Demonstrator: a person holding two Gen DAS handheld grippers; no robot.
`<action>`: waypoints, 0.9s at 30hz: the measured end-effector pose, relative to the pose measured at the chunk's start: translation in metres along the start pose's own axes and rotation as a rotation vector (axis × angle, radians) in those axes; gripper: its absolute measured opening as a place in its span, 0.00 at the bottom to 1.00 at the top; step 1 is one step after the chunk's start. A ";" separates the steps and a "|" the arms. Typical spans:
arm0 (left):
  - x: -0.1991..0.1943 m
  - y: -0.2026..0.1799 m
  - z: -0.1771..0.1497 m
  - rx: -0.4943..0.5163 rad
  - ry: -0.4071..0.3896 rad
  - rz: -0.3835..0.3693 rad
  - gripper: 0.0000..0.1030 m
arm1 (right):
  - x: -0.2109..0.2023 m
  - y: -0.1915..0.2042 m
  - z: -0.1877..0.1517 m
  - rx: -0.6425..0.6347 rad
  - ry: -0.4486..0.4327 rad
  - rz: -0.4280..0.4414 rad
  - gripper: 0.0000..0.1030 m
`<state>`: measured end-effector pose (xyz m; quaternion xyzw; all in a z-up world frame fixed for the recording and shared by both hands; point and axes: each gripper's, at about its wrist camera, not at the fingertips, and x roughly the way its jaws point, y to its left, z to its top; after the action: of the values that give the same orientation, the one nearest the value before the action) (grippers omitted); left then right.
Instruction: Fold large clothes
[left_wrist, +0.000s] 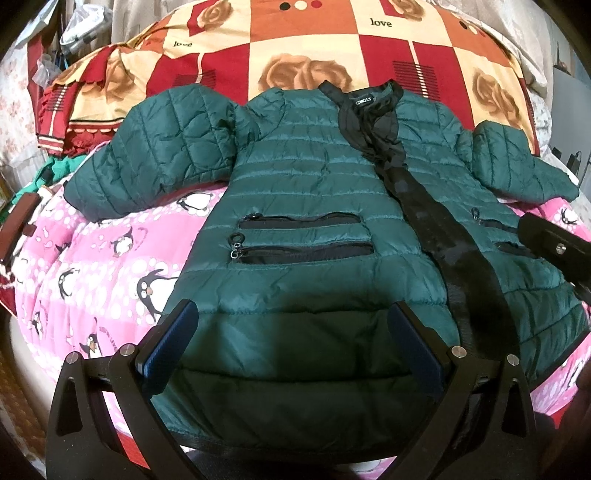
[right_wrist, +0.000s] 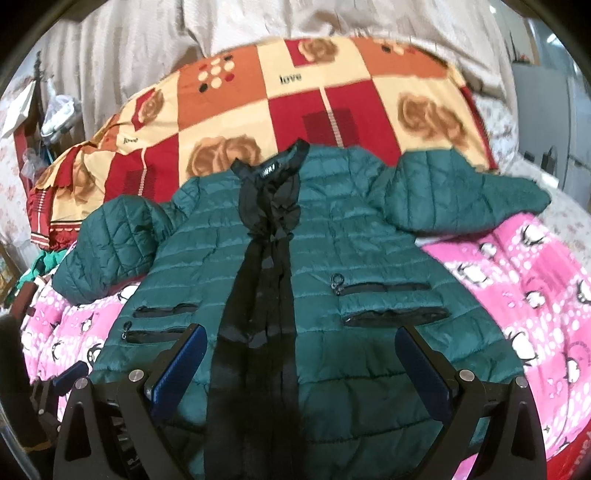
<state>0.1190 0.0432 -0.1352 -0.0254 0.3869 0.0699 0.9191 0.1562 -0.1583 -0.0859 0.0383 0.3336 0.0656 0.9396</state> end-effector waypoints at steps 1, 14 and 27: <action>0.000 0.003 0.003 -0.015 0.010 -0.025 1.00 | 0.005 -0.003 0.003 0.003 0.015 0.003 0.98; 0.073 0.027 0.106 -0.071 0.034 -0.069 1.00 | 0.082 -0.016 0.057 -0.196 0.031 0.020 0.98; 0.145 0.026 0.084 -0.042 0.096 0.005 1.00 | 0.159 -0.009 0.030 -0.254 0.139 0.008 1.00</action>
<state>0.2743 0.0931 -0.1797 -0.0470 0.4290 0.0789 0.8986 0.2978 -0.1446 -0.1627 -0.0845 0.3867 0.1135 0.9113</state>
